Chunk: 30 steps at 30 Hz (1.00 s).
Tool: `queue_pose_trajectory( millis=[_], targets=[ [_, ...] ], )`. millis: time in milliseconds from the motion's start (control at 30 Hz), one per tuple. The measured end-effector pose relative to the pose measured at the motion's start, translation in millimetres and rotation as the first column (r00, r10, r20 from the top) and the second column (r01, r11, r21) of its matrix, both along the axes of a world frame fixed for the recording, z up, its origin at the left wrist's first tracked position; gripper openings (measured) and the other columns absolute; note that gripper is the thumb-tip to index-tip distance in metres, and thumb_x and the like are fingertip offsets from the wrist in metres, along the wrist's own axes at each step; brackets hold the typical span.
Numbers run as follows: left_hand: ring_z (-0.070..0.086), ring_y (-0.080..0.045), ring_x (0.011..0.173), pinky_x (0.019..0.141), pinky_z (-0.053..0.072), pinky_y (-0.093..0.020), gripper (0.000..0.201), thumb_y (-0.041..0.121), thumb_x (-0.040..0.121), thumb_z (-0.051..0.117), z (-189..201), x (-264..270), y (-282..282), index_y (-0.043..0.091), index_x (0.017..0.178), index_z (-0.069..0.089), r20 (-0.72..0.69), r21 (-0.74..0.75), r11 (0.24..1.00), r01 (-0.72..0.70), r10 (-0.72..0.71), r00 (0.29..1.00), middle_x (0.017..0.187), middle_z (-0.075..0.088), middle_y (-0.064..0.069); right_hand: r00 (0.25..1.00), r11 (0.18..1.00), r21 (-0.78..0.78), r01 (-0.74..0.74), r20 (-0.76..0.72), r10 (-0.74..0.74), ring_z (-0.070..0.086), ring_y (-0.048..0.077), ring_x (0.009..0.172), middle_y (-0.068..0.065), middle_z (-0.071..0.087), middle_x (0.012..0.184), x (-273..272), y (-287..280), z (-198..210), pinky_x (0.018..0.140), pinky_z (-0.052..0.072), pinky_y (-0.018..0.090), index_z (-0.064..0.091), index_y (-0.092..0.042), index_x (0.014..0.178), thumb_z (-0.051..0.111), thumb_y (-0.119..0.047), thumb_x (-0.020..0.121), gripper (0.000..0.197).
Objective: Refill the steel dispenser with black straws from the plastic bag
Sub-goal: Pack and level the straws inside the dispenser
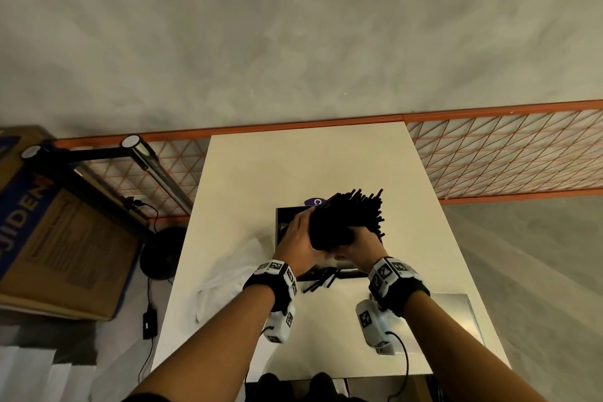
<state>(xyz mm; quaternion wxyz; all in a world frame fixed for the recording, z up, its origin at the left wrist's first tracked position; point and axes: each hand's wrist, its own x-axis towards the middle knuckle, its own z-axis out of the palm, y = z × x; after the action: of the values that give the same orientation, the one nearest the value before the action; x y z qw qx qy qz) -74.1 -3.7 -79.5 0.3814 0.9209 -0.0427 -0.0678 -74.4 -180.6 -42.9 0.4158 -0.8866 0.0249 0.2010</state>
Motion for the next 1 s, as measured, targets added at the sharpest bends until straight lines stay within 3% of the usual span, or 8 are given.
queue_pose_trajectory(
  millis=[167, 300, 433, 600, 667, 700, 833, 1000],
  targets=[
    [0.037, -0.014, 0.143, 0.118, 0.037, -0.039, 0.12, 0.054, 0.055, 0.091, -2.7, 3.2, 0.0, 0.029, 0.155, 0.028, -0.005, -0.027, 0.999, -0.035, 0.035, 0.999, 0.154, 0.038, 0.005, 0.998, 1.0, -0.001, 0.027, 0.059, -0.027, 0.071, 0.014, 0.058, 0.001, 0.073, 0.071, 0.7, 4.9, 0.7, 0.066, 0.062, 0.04, 0.069, -0.018, 0.093, 0.06, -0.012, 0.084, 0.015],
    [0.037, -0.013, 0.143, 0.117, 0.038, -0.039, 0.122, 0.057, 0.053, 0.09, -5.4, 4.2, 1.5, 0.032, 0.155, 0.027, 0.002, -0.049, 0.998, -0.031, 0.031, 1.0, 0.155, 0.037, 0.007, 0.995, 0.997, 0.011, 0.074, 0.061, -0.074, 0.071, 0.021, 0.068, 0.005, 0.073, 0.079, -1.5, 6.2, 8.8, 0.07, 0.061, 0.04, 0.069, -0.016, 0.092, 0.057, -0.014, 0.083, 0.016],
    [0.038, -0.012, 0.142, 0.117, 0.039, -0.039, 0.12, 0.056, 0.055, 0.091, -5.7, 3.4, 1.1, 0.032, 0.154, 0.029, 0.026, -0.048, 0.998, -0.033, 0.034, 0.999, 0.154, 0.038, 0.008, 0.984, 0.99, -0.031, 0.141, 0.117, -0.136, 0.063, 0.027, 0.084, 0.009, 0.069, 0.092, -3.0, 2.6, 28.5, 0.067, 0.041, 0.027, 0.068, -0.004, 0.098, 0.059, -0.015, 0.091, 0.015],
    [0.04, -0.012, 0.138, 0.114, 0.04, -0.034, 0.114, 0.045, 0.06, 0.092, -3.2, 0.0, 1.5, 0.031, 0.154, 0.03, 0.048, -0.059, 0.997, -0.052, 0.055, 0.997, 0.151, 0.039, 0.008, 0.962, 0.975, 0.056, 0.215, 0.157, -0.222, 0.056, 0.02, 0.074, 0.007, 0.065, 0.08, 1.1, -0.5, 45.1, 0.048, 0.034, 0.012, 0.064, -0.01, 0.085, 0.06, -0.019, 0.093, 0.013],
    [0.044, -0.009, 0.135, 0.111, 0.044, -0.032, 0.109, 0.044, 0.06, 0.092, -2.7, -0.8, 0.8, 0.034, 0.151, 0.034, 0.067, -0.081, 0.994, -0.076, 0.081, 0.994, 0.147, 0.042, 0.009, 0.963, 0.971, 0.081, 0.224, 0.137, -0.234, 0.061, 0.023, 0.077, 0.008, 0.068, 0.083, 4.1, 3.4, 44.5, 0.05, 0.036, 0.012, 0.067, -0.008, 0.089, 0.06, -0.021, 0.092, 0.015],
    [0.045, -0.009, 0.134, 0.11, 0.045, -0.031, 0.107, 0.044, 0.06, 0.091, -2.7, -1.3, 0.4, 0.033, 0.151, 0.035, 0.081, -0.083, 0.993, -0.083, 0.089, 0.993, 0.146, 0.044, 0.009, 0.965, 0.972, 0.072, 0.225, 0.121, -0.233, 0.063, 0.025, 0.081, 0.009, 0.069, 0.086, 4.7, 7.1, 43.3, 0.055, 0.039, 0.018, 0.068, -0.008, 0.092, 0.059, -0.022, 0.092, 0.017],
    [0.043, -0.015, 0.136, 0.11, 0.04, -0.028, 0.108, 0.04, 0.063, 0.09, -3.5, -2.7, -0.2, 0.023, 0.153, 0.032, 0.108, -0.052, 0.996, -0.079, 0.084, 0.991, 0.15, 0.042, 0.003, 0.977, 0.977, 0.03, 0.21, 0.031, -0.211, 0.061, 0.027, 0.087, 0.013, 0.067, 0.097, 1.4, 27.3, 37.1, 0.069, 0.04, 0.026, 0.066, -0.006, 0.105, 0.054, -0.024, 0.095, 0.025],
    [0.046, -0.016, 0.135, 0.113, 0.041, -0.034, 0.095, 0.029, 0.072, 0.089, -3.9, -1.4, 0.5, 0.021, 0.151, 0.038, 0.114, -0.035, 0.994, -0.105, 0.109, 0.988, 0.147, 0.048, 0.004, 0.983, 0.979, 0.104, 0.175, 0.044, -0.18, 0.064, 0.025, 0.093, 0.01, 0.071, 0.104, -5.0, 38.4, 37.2, 0.077, 0.05, 0.03, 0.068, -0.012, 0.109, 0.051, -0.03, 0.097, 0.028]
  ],
)
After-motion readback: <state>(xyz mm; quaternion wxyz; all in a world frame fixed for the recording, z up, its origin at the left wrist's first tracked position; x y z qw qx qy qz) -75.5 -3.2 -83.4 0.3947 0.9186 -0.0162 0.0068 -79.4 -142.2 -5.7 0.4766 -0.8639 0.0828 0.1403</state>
